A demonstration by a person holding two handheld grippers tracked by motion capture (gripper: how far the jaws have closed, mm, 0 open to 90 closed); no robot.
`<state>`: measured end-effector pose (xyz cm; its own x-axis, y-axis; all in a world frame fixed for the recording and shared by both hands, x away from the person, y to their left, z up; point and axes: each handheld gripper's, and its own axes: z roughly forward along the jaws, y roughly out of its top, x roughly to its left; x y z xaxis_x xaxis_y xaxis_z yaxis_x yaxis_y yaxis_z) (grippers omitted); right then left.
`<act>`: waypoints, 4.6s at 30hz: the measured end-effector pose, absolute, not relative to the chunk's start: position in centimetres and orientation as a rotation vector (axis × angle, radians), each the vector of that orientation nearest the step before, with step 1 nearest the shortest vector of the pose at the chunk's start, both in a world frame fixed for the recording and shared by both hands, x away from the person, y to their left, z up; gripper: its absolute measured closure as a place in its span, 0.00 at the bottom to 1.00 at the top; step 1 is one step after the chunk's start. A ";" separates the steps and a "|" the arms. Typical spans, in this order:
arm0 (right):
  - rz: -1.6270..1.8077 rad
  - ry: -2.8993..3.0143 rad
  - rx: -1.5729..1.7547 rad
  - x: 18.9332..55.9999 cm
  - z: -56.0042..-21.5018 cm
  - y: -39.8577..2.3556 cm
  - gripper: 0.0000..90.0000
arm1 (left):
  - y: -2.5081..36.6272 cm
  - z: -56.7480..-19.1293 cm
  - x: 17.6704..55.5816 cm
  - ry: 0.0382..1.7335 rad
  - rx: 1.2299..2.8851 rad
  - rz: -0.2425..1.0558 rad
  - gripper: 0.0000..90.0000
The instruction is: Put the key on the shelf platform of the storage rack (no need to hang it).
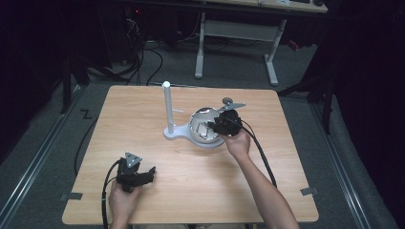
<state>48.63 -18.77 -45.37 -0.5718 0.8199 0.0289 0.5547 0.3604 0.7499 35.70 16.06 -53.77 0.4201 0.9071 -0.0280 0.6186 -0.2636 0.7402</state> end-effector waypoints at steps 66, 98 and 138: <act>1.191 2.065 1.308 40.2 -43.1 -30.1 0.61 | 16.0 -53.8 35.7 1.284 2.001 0.545 0.24; 1.238 2.007 1.354 36.1 -45.4 -33.0 0.61 | 15.9 -53.8 35.7 1.285 2.000 0.548 0.24; 1.217 2.103 1.383 33.5 -50.4 -31.0 0.60 | 15.9 -53.8 35.7 1.285 2.000 0.549 0.24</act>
